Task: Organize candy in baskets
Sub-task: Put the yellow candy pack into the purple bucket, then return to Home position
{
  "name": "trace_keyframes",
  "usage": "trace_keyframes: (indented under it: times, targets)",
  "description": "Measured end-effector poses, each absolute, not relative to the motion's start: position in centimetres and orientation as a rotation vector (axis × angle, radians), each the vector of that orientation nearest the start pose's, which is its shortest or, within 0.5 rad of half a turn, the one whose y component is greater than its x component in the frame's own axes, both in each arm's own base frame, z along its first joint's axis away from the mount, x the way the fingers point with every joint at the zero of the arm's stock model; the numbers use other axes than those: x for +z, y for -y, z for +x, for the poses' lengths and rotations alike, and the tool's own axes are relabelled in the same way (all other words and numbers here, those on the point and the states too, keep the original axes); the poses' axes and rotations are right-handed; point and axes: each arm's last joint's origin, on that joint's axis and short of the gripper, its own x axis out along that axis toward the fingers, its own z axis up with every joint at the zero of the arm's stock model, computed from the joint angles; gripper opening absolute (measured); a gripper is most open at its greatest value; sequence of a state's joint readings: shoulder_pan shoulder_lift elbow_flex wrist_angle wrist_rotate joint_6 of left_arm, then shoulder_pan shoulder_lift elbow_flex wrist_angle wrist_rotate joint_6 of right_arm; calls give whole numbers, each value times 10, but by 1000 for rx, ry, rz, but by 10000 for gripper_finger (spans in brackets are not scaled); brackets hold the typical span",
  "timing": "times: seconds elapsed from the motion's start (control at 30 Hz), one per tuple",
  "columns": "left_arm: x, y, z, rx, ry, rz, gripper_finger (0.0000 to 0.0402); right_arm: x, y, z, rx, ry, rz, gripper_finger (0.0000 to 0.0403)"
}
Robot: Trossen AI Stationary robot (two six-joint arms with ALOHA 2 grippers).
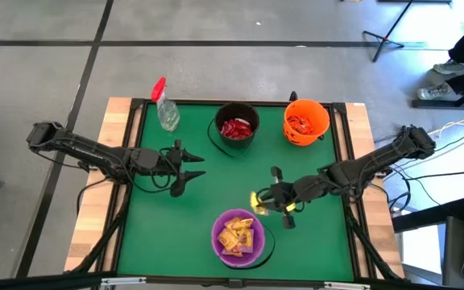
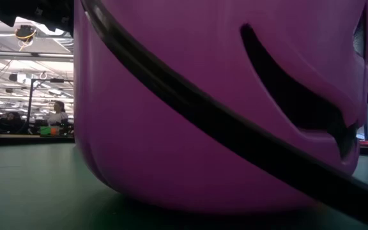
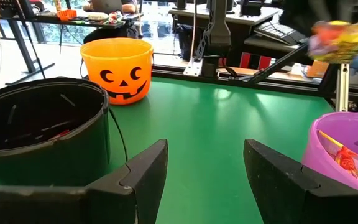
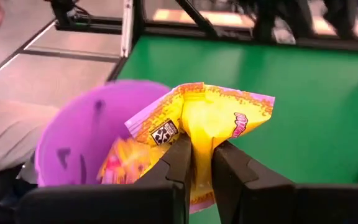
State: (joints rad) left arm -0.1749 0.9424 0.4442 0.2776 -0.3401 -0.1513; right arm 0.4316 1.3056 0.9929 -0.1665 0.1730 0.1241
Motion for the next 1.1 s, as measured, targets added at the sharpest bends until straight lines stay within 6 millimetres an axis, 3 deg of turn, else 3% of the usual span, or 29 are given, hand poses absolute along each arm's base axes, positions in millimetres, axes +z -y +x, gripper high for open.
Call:
trace_keyframes:
  times: [0.2,0.37,0.6,0.8,1.1]
  targets:
    - [232,26,200,181,-200,-102,200,307,-132,295,315,-514,-144,44]
    - [231,26,200,182,-205,-126,200,309,-140,309,375,-518,-213,56]
    - [231,28,200,174,-207,-123,200,312,-142,311,411,-502,-194,123]
    - [231,28,200,176,-207,-121,200,309,-139,310,334,-534,-229,178]
    - [231,27,200,182,-206,-115,200,316,-133,302,268,-538,-279,204]
